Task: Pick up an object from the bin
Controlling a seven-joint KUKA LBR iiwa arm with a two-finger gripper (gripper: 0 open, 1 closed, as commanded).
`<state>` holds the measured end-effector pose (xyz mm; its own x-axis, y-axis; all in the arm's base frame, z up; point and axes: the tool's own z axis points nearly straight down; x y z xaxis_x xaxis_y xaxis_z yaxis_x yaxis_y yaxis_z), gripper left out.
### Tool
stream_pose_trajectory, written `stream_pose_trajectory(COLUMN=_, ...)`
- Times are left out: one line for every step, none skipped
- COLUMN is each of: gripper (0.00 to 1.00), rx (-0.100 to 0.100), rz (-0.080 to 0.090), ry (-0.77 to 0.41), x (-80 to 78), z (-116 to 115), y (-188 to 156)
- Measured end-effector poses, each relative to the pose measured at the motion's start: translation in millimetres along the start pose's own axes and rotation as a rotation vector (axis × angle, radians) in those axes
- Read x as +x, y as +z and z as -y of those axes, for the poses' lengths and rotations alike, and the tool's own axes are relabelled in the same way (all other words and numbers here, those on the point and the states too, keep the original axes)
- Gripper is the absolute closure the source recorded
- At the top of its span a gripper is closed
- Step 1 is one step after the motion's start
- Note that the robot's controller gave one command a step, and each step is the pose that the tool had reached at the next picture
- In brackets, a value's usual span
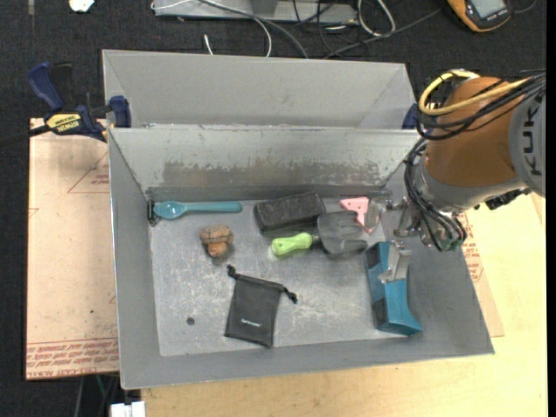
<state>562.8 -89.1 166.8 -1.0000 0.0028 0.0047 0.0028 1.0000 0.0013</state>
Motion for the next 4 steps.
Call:
stream_pose_trajectory(gripper=0.0, rx=0.001, rz=0.006, ry=-0.002, x=-1.7, z=-0.3, y=-3.0)
stream_pose_trajectory(gripper=0.0, rx=0.0, rz=0.007, ry=0.065, x=-13.7, z=-40.4, y=26.3)
stream_pose_trajectory(gripper=0.0, rx=0.003, rz=0.018, ry=0.076, x=-31.3, z=-75.0, y=27.5)
stream_pose_trajectory(gripper=0.0, rx=-0.003, rz=0.005, ry=0.136, x=-27.3, z=-134.5, y=76.8)
